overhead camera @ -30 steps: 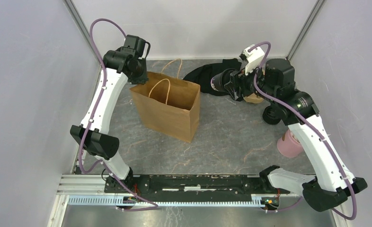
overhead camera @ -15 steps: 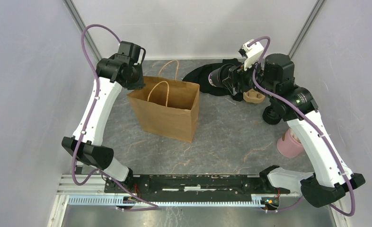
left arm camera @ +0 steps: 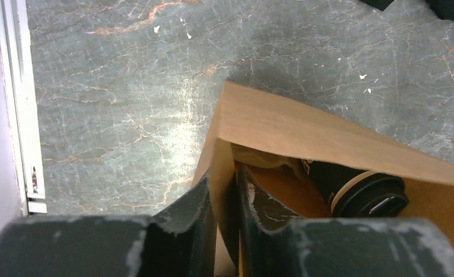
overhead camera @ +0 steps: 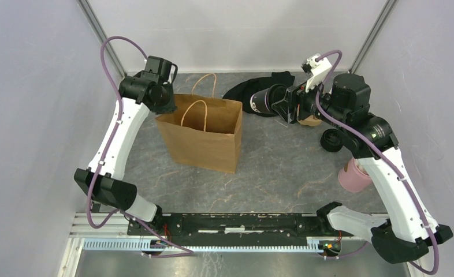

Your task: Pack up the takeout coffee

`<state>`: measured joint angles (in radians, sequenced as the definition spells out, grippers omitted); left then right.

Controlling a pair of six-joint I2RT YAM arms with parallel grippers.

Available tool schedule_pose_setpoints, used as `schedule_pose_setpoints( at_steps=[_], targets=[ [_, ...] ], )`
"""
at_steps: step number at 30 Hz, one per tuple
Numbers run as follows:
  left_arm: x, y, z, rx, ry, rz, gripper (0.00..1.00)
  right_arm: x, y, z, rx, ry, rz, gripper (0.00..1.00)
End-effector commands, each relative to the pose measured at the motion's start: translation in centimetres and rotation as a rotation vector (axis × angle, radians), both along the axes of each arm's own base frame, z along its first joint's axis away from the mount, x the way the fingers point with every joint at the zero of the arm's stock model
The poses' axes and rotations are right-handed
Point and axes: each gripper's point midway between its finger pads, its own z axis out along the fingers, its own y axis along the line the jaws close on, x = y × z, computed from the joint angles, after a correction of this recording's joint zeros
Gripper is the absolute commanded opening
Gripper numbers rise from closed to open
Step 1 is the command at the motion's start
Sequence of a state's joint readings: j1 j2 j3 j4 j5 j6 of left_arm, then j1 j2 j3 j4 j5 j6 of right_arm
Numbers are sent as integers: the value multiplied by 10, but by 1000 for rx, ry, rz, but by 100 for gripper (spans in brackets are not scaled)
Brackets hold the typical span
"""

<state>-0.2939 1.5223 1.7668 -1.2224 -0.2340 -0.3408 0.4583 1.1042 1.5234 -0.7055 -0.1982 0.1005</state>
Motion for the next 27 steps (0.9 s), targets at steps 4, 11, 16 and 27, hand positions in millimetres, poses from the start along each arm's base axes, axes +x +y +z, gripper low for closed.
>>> schedule_pose_setpoints(
  at_steps=[4, 11, 16, 27],
  targets=[
    [1, 1, 44, -52, -197, -12, 15, -8, 9, 35, 47, -47, 62, 0],
    [5, -4, 54, -87, -288, -40, 8, -22, 22, 67, 119, -93, 156, 0],
    [3, -16, 54, -160, -323, -72, 2, -33, 44, 87, 165, -97, 305, 0],
    [-8, -33, 63, -287, -423, -121, 2, -37, 94, 58, 186, 31, 419, 0]
  ],
)
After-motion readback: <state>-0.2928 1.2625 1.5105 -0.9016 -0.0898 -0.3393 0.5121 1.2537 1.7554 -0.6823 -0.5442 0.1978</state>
